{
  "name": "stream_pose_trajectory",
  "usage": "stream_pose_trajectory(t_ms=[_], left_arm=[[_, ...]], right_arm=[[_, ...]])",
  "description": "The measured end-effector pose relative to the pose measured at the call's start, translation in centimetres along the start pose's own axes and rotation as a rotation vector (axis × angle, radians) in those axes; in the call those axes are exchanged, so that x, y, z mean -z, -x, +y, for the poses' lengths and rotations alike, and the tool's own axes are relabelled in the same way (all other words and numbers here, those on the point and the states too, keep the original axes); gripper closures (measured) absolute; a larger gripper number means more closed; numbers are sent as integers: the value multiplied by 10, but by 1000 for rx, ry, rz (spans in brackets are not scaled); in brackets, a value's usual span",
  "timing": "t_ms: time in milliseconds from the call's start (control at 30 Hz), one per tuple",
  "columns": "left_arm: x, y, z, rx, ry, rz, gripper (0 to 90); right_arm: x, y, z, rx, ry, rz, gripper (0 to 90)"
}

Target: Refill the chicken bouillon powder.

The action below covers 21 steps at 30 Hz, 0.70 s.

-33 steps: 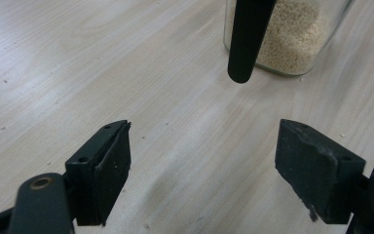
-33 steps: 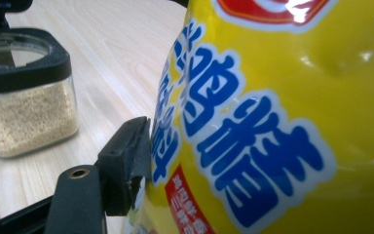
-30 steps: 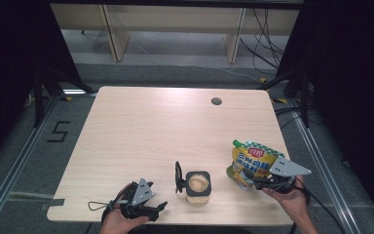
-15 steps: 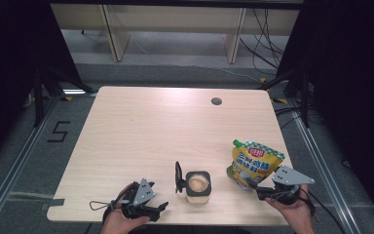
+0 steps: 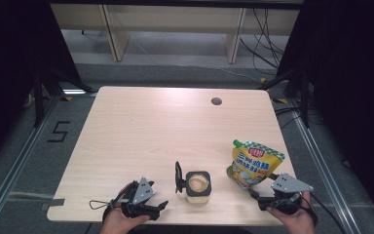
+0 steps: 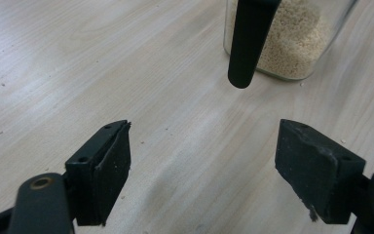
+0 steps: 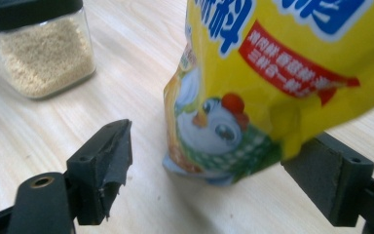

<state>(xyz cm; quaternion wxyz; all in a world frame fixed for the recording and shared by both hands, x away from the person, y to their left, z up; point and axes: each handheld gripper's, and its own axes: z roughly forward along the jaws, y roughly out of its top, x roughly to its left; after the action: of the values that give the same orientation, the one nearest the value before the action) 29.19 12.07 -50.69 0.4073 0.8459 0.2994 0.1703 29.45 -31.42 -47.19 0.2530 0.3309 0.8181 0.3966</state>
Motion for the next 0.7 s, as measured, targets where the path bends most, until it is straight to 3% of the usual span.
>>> stream_pose_trajectory(t_ms=[33,67,100,200,267,367,467,567,600,633,667,700], left_arm=[[0,0,0,-7,0,2,205],[0,-2,1,-28,-1,3,205],[0,0,0,2,0,2,205],[1,-1,0,8,1,-1,205],[2,-4,1,-41,-16,11,205],[3,-2,0,-15,-15,9,205],[3,-1,-1,0,-13,5,205],[3,-1,0,-7,-13,12,205],[3,-1,0,-10,-14,13,205],[3,-2,0,-20,-22,16,205],[3,-1,0,-9,-13,11,205],[3,-1,0,-4,-11,14,205]], right_arm=[[1,1,0,5,4,0,221],[2,0,0,-23,-3,-7,227],[3,2,1,-8,8,-8,225],[3,2,1,-23,0,-15,227],[4,2,2,-13,-10,-25,227],[8,-2,-3,-32,-27,-34,220],[18,-10,-13,-74,-32,-10,218],[22,-13,-17,-35,-31,-7,219],[22,-15,-17,-50,-42,-4,218],[22,-15,-16,-35,-45,1,218],[22,-18,-16,-65,-54,5,216],[21,-17,-16,-32,-55,5,215]])
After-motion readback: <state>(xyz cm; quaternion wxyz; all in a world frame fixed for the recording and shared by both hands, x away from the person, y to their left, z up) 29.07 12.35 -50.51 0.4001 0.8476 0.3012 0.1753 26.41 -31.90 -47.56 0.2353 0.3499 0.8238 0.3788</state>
